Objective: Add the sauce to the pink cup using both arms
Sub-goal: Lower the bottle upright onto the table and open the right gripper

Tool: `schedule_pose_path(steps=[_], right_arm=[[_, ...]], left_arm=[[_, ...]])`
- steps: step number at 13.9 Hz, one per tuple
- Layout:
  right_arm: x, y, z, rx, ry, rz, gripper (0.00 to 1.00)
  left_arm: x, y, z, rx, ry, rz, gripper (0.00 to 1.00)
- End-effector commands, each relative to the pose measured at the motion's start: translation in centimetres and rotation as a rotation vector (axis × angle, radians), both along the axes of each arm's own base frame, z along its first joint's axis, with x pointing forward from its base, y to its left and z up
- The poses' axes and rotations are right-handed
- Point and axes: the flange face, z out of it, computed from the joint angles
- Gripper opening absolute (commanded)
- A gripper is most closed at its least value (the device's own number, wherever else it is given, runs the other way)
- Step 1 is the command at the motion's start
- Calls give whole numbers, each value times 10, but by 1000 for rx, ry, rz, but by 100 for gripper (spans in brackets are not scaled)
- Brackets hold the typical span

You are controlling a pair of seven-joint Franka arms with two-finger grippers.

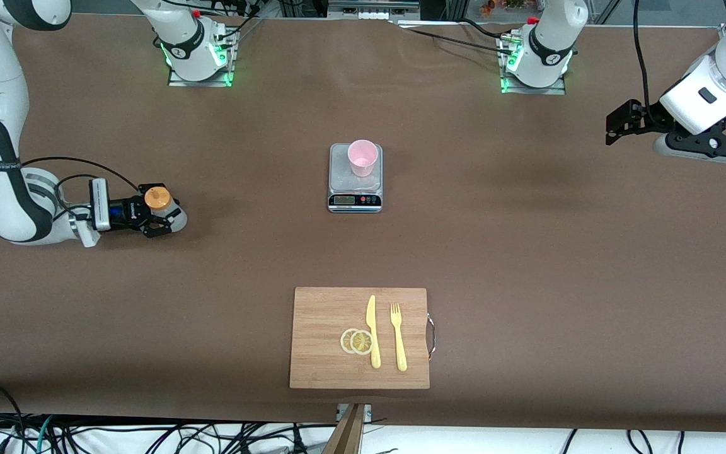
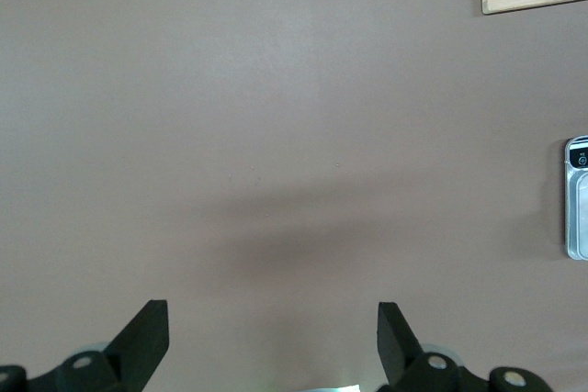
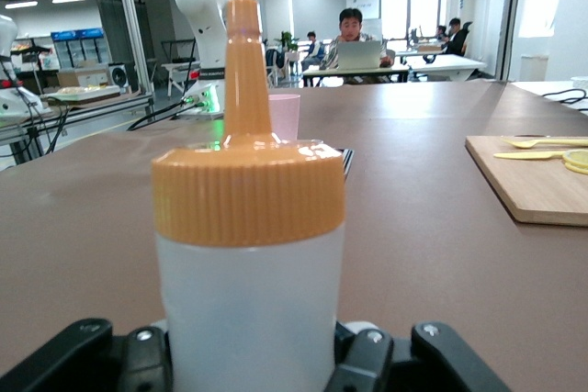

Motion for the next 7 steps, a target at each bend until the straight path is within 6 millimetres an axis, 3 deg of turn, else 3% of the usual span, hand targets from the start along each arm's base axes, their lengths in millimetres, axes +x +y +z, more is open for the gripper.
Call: schedule_pose_path(steps=[1,5,6,7], right_arm=[[-1,1,-5,68,-15,-29,0],[-2,1,-12,74,-1,-35,0],[-2,1,-13,74,0,-34,19],[-2,1,-13,74,2,-36,95]], left_arm=[[4,-1,5,-24,7,-8,100],[4,-1,5,-25,7,-12,100],[4,-3,5,-23,6,-15,100],[4,-4,5,-22,7,-23,100]])
